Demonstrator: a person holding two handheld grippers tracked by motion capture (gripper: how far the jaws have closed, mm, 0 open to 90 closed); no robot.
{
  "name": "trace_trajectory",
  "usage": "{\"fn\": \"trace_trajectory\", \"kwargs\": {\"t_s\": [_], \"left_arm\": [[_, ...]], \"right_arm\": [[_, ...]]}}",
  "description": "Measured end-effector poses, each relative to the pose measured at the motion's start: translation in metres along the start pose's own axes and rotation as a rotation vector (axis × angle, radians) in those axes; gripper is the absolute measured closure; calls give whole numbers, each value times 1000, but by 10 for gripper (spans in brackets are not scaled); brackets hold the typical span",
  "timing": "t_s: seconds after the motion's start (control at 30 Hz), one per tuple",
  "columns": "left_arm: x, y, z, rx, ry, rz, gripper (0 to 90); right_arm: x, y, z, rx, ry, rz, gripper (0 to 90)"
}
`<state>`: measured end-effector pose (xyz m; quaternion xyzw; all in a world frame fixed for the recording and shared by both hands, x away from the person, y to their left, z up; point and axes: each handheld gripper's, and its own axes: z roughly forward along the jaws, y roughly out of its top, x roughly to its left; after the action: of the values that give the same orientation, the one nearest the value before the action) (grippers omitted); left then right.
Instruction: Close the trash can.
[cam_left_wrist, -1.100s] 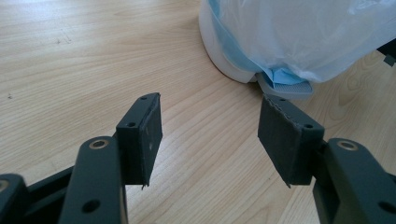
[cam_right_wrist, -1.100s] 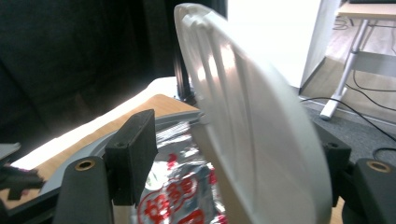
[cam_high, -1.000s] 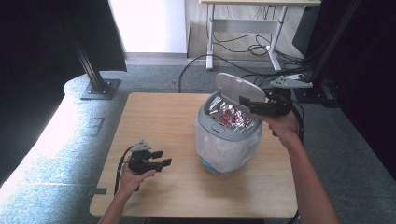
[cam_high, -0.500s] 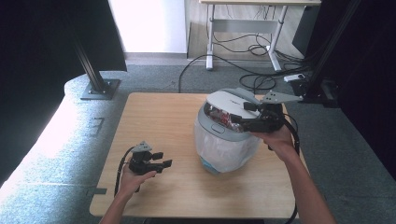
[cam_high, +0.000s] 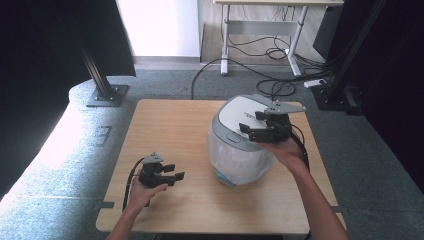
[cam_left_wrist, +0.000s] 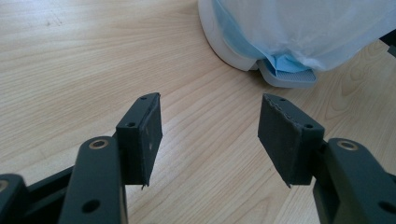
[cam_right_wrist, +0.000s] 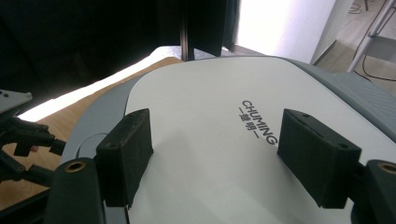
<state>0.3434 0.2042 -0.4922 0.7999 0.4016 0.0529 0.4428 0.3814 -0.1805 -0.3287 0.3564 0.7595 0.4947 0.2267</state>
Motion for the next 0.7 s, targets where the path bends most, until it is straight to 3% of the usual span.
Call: {"fn": "trace_trajectory", "kwargs": {"t_s": [0.17, 0.2, 0.4, 0.7], "left_arm": [[0, 0, 1, 3, -2, -1, 402], [0, -1, 2, 8, 3, -2, 402], [1, -1, 0, 5, 7, -5, 402], [6, -2, -3, -5, 20, -23, 402]], "right_arm": [[4, 0, 0, 7, -30, 3, 293], [9, 1, 0, 29, -72, -12, 316], [13, 2, -3, 50, -47, -35, 277], [-5, -23, -31, -53, -56, 43, 252]]}}
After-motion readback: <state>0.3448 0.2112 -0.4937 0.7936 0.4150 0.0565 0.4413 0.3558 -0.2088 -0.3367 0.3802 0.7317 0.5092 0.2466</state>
